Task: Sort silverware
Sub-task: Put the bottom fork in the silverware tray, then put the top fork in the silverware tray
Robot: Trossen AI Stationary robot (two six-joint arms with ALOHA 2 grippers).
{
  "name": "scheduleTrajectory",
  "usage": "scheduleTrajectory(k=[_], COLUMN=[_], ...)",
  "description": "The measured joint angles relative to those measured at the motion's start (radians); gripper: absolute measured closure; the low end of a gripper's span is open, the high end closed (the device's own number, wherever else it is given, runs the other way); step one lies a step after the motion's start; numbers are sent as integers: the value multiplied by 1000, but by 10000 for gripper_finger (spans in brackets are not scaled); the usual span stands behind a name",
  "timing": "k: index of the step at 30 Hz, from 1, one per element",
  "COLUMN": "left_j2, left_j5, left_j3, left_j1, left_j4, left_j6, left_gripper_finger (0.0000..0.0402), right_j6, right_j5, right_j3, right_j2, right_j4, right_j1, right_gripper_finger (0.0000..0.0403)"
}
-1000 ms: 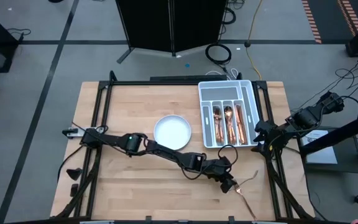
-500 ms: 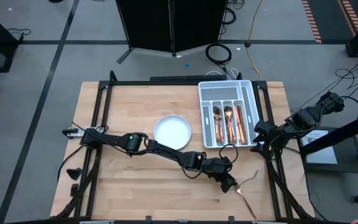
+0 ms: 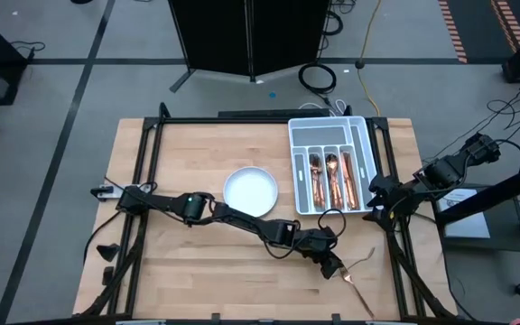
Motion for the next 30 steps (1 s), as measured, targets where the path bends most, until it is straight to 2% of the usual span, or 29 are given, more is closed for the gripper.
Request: scheduleTrajectory(k=[5,11,15,19,24,26,30], left_j2=[-1,-2,-2,-23,-82,-114,-182], left_j5=[18,32,27,70,46,50,13], left_j3=[0,0,0,-2,-9,-13,-11], left_j1=[-2,-2,14,52,105,117,101], left_j4=[-51,-56,-49,-41,-173,-240,-249], left_j6=[8,8,-4,-11,118,213,370], left_gripper_finger=[361,396,400,401,401,401,401], right_j6=[0,-4,-11,-11,-44,-76,-158], right_j5=[0,29,46,47,46,35,-39], right_j3=[0,0,0,0,0,0,-5], right_j2=[0,1,1,1,1,7,44], right_j4=[1,10,16,16,14,14,45], right_j1=[0,0,0,0,2,11,59], right_gripper_finger=[140,140,140,140,140,140,140])
